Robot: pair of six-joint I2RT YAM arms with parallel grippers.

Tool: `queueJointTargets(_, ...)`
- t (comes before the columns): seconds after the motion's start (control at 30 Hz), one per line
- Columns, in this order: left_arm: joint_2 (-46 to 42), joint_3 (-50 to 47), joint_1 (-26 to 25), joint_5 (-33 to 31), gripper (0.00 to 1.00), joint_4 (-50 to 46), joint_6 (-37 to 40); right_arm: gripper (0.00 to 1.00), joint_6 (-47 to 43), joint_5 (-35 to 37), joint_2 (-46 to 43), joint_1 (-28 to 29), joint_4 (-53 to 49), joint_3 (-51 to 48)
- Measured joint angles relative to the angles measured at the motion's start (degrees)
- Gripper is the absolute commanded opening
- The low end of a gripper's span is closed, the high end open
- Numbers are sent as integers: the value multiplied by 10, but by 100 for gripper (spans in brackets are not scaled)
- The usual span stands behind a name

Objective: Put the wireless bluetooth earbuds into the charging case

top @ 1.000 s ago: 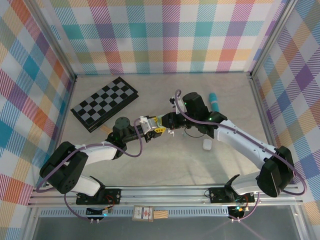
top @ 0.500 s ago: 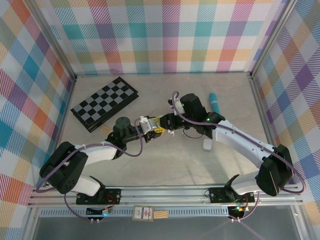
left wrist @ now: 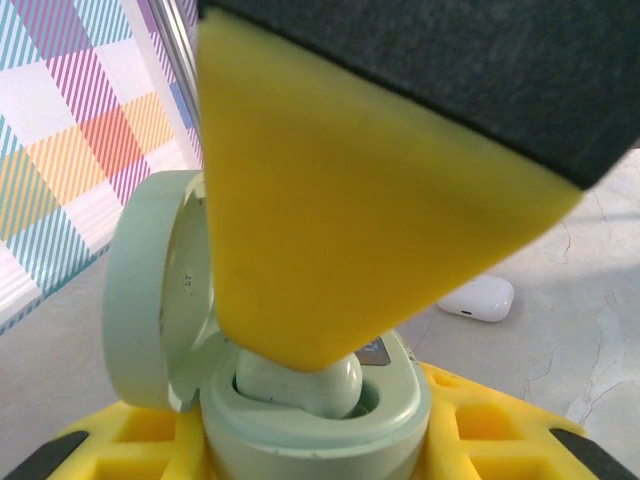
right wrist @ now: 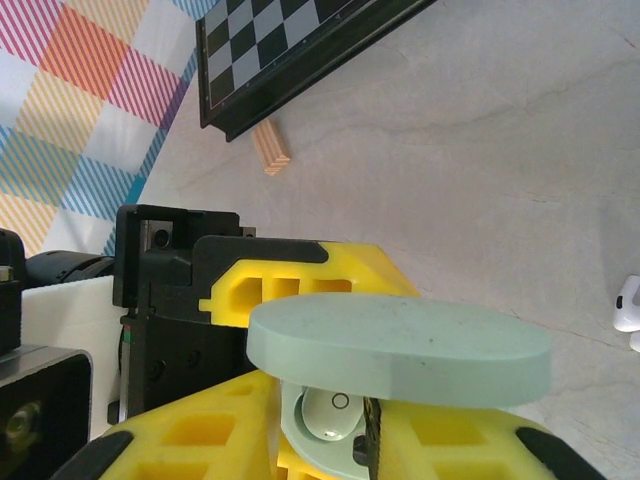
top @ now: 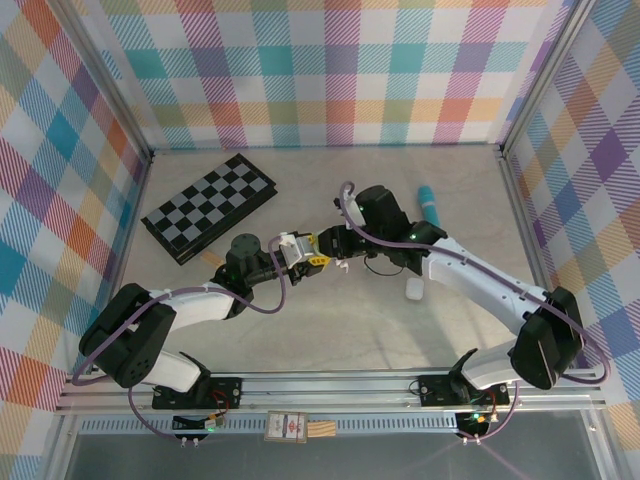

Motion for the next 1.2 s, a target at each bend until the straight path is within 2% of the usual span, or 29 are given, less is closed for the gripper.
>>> queueJointTargets(0.37, 0, 0, 0, -4, 33, -7, 0, 30, -11, 27, 27, 12, -38, 33)
queueJointTargets(0.77, 0, 1, 1, -18, 33, -36, -2, 16, -47, 98, 63, 39, -90, 79)
queueJointTargets(1.2, -3, 1, 1, -19, 33, -34, -2, 17, -47, 116, 45, 43, -103, 82)
